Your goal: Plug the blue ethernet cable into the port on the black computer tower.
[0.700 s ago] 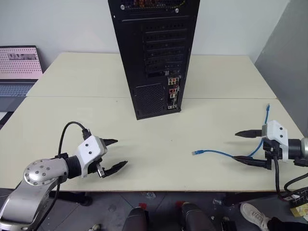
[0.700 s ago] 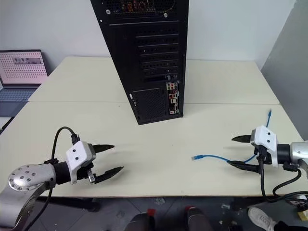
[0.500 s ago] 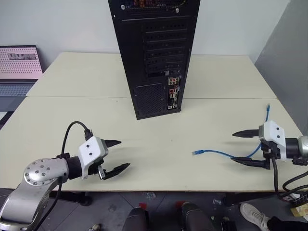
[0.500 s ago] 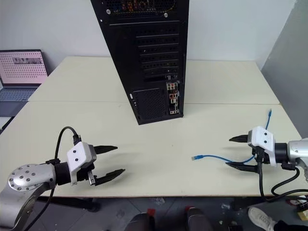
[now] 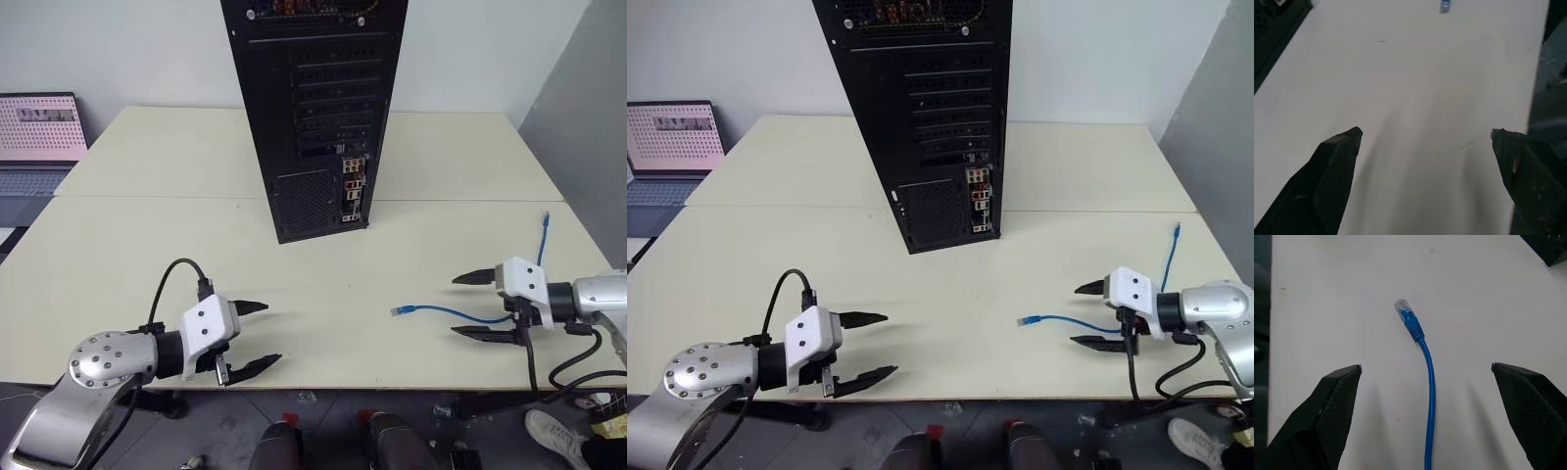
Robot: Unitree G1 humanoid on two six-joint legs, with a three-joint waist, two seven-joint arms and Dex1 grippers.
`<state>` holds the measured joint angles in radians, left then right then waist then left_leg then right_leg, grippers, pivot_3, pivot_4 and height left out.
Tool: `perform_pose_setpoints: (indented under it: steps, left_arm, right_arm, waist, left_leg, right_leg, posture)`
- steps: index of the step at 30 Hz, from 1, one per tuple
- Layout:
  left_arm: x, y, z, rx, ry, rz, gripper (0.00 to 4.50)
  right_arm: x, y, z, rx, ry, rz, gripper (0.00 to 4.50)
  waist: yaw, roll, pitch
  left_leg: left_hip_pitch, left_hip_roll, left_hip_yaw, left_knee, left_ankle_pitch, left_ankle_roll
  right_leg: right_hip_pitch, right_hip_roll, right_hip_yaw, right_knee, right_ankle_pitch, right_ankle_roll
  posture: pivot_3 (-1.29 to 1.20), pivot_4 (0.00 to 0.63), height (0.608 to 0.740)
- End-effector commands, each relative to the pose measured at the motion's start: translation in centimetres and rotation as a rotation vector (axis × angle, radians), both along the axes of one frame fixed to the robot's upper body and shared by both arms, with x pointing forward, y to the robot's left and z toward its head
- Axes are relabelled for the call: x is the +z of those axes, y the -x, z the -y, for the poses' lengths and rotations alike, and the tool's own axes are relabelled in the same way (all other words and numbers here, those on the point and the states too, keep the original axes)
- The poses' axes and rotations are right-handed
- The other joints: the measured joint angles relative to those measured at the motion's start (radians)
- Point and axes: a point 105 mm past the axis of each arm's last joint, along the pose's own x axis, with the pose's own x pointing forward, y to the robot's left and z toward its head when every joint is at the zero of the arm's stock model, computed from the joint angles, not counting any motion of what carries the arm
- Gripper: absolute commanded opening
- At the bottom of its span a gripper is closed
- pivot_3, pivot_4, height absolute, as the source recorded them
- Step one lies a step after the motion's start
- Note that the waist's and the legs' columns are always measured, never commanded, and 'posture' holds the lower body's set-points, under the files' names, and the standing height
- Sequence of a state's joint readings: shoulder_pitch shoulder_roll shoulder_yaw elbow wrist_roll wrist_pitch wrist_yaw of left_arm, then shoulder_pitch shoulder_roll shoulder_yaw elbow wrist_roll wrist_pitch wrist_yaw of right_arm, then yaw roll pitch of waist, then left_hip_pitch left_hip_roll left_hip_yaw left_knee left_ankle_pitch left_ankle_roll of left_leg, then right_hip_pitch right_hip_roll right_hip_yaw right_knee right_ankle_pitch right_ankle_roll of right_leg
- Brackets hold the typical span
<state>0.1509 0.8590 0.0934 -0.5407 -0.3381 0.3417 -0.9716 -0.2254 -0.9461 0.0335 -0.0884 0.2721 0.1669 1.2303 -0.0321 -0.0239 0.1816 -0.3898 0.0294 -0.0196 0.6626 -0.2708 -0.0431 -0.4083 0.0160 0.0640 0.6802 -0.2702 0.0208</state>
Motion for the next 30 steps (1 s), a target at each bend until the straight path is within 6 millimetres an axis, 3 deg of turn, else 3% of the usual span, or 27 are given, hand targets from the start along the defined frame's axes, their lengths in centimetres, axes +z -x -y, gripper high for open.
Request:
perform_pose_setpoints:
  steps: [1, 9, 12, 23, 28, 30]
  left_arm:
    - [0.7, 0.0, 1.0, -0.046, 0.000, 0.039, 4.48]
    - [0.5, 0.2, 1.5, -0.069, -0.005, 0.035, 4.48]
    - [0.5, 0.0, 1.5, -0.064, -0.002, 0.039, 4.50]
    - [0.5, -0.4, 2.1, -0.040, 0.049, 0.010, 4.50]
    - [0.2, -0.7, 2.0, -0.022, 0.071, 0.001, 4.50]
    - [0.3, -1.3, 2.3, -0.002, 0.104, 0.004, 4.50]
  right_arm:
    - [-1.1, -1.0, -1.0, 0.014, 0.005, 0.002, 4.50]
    - [-3.5, -2.8, -0.3, -0.023, 0.022, -0.032, 4.50]
    - [-3.6, -3.1, -0.1, -0.029, 0.027, -0.029, 4.01]
    - [-3.9, -2.5, -0.4, -0.019, 0.006, -0.077, 1.31]
    - [-3.4, -2.3, -1.5, -0.021, -0.056, -0.103, 0.01]
    - [-3.1, -2.1, -2.0, -0.002, -0.064, -0.098, 0.01]
  waist:
    - [-0.001, 0.000, 0.000]
    - [0.000, 0.000, 0.000]
    - [0.000, 0.000, 0.000]
    - [0.000, 0.000, 0.000]
    - [0.000, 0.000, 0.000]
    - [0.000, 0.000, 0.000]
  left_leg:
    - [0.000, 0.000, 0.000, 0.000, 0.000, 0.000]
    - [0.000, 0.000, 0.000, 0.000, 0.000, 0.000]
    - [0.000, 0.000, 0.000, 0.000, 0.000, 0.000]
    - [0.000, 0.000, 0.000, 0.000, 0.000, 0.000]
    - [0.000, 0.000, -0.001, 0.000, 0.000, 0.000]
    - [0.000, 0.000, -0.002, 0.000, 0.000, 0.000]
  right_leg:
    - [0.000, 0.000, 0.000, 0.000, 0.000, 0.000]
    - [0.000, 0.000, 0.000, 0.000, 0.002, -0.003]
    - [0.000, 0.000, 0.000, 0.000, 0.002, -0.004]
    - [0.000, 0.000, 0.000, 0.000, 0.003, -0.005]
    - [0.000, 0.000, 0.000, 0.000, 0.003, -0.005]
    - [0.000, 0.000, 0.000, 0.000, 0.003, -0.005]
  posture:
    - [0.00, 0.150, 0.740]
    - [0.00, 0.150, 0.740]
    - [0.00, 0.150, 0.740]
    - [0.00, 0.150, 0.740]
    - [0.00, 0.150, 0.740]
    - [0.00, 0.150, 0.740]
